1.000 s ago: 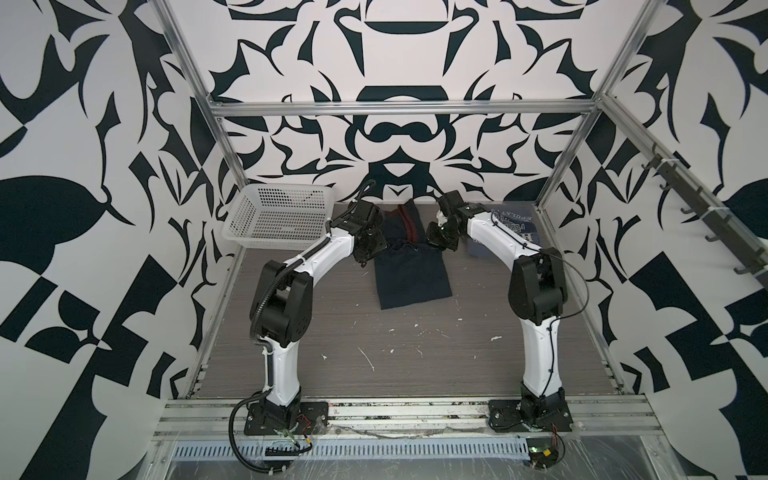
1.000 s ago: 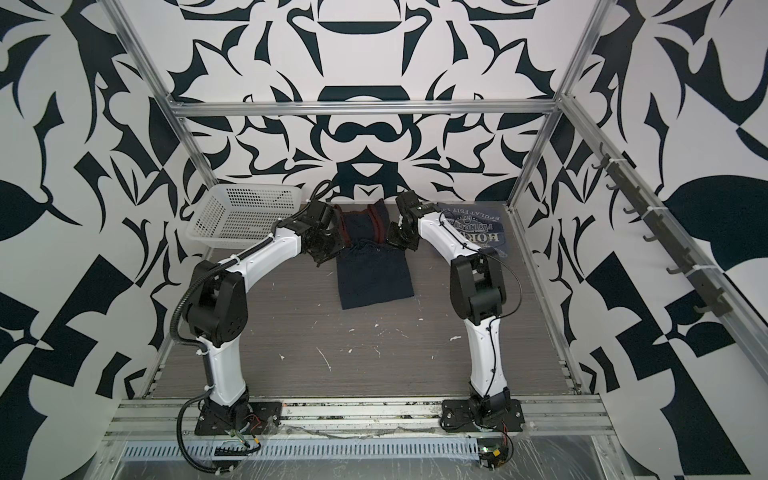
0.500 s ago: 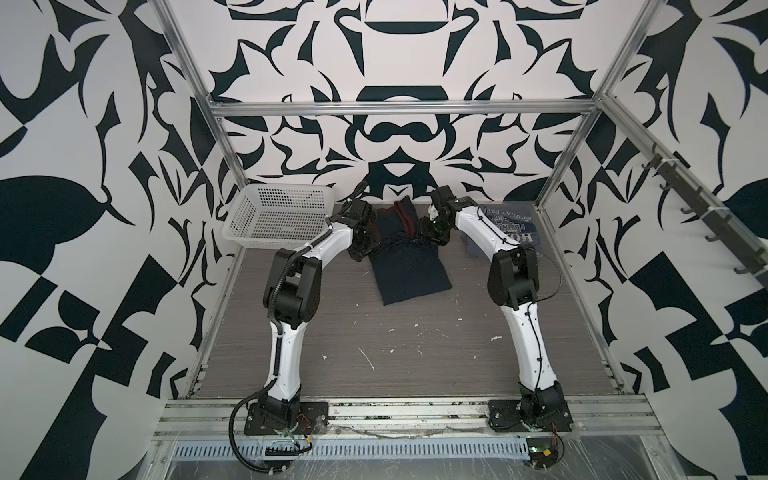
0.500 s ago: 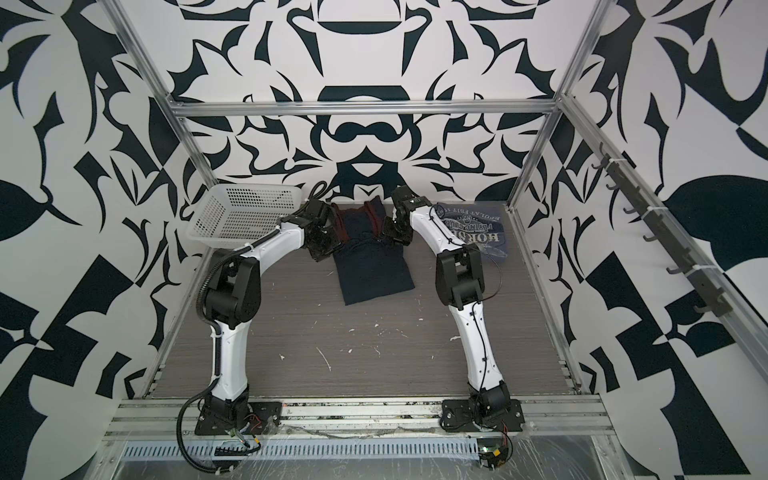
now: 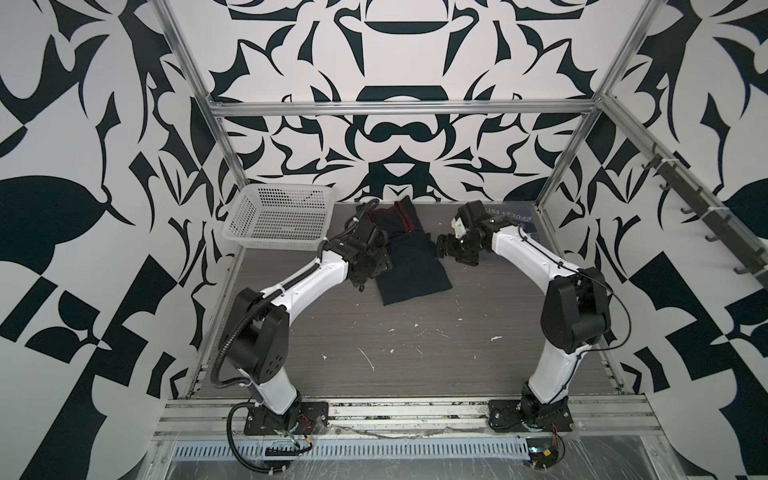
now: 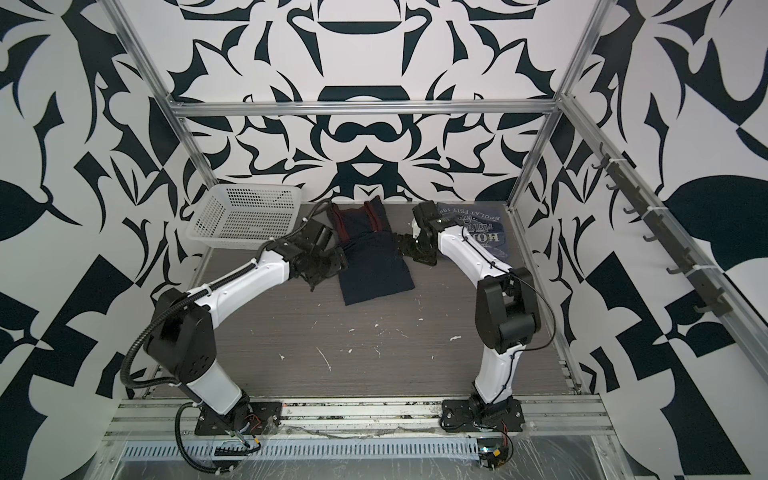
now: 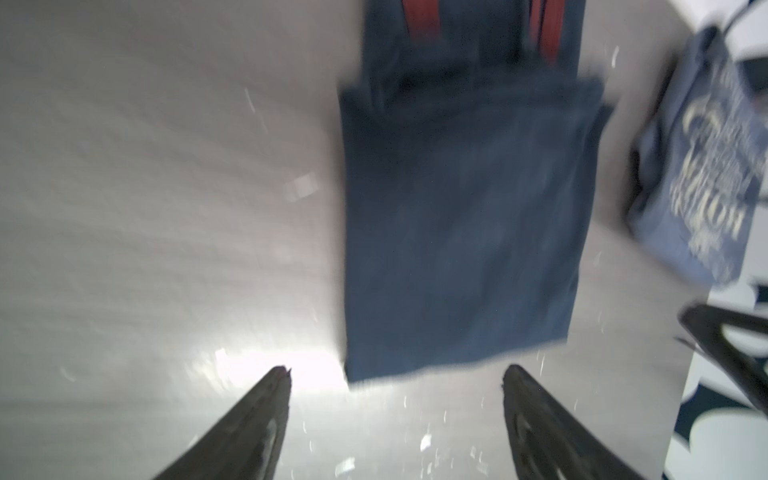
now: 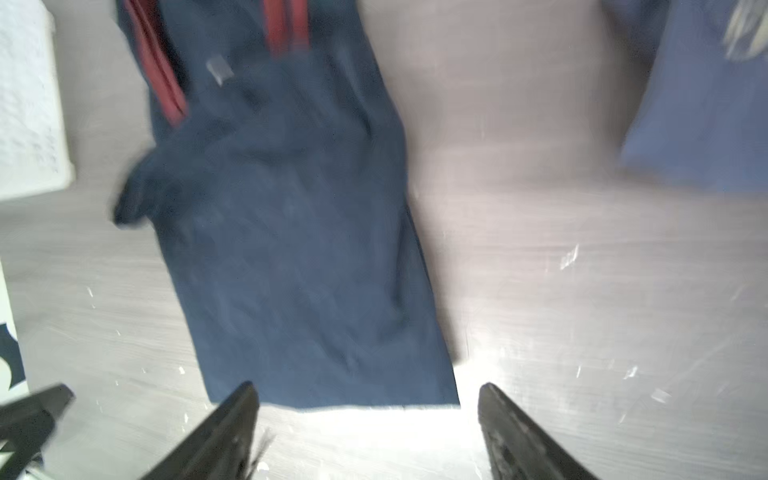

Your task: Fold and stack the tank tops

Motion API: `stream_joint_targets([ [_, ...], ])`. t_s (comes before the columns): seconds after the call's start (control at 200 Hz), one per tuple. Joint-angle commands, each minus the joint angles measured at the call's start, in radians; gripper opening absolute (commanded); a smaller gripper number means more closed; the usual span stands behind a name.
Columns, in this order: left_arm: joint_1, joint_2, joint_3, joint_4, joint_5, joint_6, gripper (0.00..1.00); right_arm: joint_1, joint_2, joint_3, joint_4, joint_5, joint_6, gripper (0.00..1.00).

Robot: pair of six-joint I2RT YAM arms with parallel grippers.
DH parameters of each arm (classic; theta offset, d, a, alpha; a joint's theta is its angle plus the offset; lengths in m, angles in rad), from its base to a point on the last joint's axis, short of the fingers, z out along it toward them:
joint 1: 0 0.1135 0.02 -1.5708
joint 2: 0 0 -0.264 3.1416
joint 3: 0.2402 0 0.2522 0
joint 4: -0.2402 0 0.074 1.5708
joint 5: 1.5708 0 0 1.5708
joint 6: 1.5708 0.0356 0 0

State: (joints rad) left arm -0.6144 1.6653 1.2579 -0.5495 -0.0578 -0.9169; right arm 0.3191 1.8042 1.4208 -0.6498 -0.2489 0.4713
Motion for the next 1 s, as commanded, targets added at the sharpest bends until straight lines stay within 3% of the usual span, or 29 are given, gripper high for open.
stream_joint_targets([
  [0.0,-0.038,0.002,-0.1,0.067,0.013,-0.102,0.82,-0.006,-0.032,-0.144,0.125,-0.062,0.026,0.81],
  [0.24,-0.059,0.0,-0.269,0.292,0.038,-0.165,0.78,-0.055,-0.023,-0.295,0.245,-0.148,0.014,0.73],
  [0.585,-0.059,0.095,-0.284,0.37,0.06,-0.171,0.63,-0.062,0.068,-0.277,0.305,-0.178,-0.006,0.63],
  [0.765,-0.059,0.149,-0.266,0.384,0.074,-0.174,0.51,-0.061,0.088,-0.283,0.314,-0.203,0.008,0.4],
  [0.88,-0.059,0.162,-0.256,0.382,0.07,-0.171,0.37,-0.059,0.057,-0.318,0.324,-0.202,0.019,0.29],
  [0.995,-0.061,0.152,-0.251,0.369,0.065,-0.166,0.24,-0.057,0.022,-0.348,0.324,-0.206,0.032,0.1],
])
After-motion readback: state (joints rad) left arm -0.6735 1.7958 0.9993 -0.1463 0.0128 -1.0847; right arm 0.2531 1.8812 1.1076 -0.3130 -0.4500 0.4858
